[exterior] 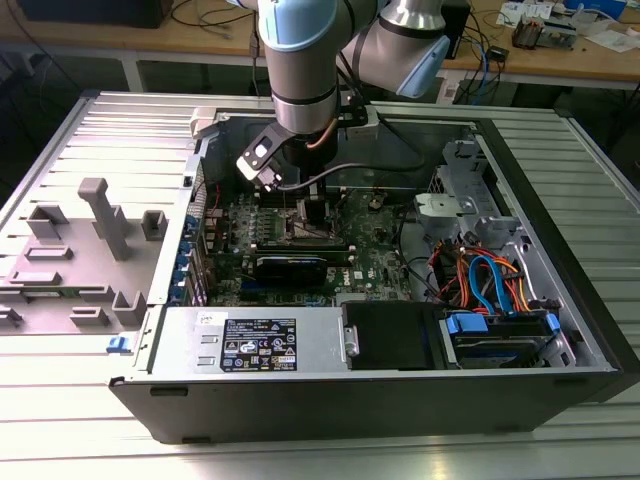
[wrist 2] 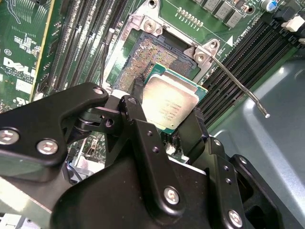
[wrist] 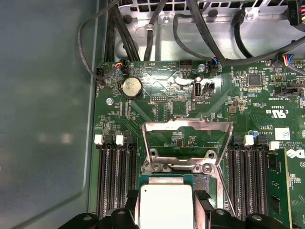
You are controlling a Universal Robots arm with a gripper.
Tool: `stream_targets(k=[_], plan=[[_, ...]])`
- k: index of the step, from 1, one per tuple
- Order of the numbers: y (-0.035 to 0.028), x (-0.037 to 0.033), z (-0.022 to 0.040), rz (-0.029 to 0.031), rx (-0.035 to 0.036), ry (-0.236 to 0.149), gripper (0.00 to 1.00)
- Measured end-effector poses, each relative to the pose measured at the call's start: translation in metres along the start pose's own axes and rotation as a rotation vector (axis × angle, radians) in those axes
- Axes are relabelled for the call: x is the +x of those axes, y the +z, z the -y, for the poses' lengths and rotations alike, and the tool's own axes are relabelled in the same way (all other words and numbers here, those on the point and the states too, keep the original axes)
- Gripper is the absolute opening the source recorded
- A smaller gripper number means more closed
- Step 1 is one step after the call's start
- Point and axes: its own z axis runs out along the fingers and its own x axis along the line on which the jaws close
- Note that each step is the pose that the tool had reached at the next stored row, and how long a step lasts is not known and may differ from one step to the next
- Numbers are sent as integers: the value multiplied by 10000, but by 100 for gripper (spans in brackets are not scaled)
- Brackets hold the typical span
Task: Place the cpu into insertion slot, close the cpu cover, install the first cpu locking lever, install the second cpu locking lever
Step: 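Place the cpu into insertion slot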
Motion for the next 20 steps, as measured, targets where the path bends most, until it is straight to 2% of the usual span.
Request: stream_targets(k=[20], plan=[[1, 0, 0, -105, -2, 13, 54]])
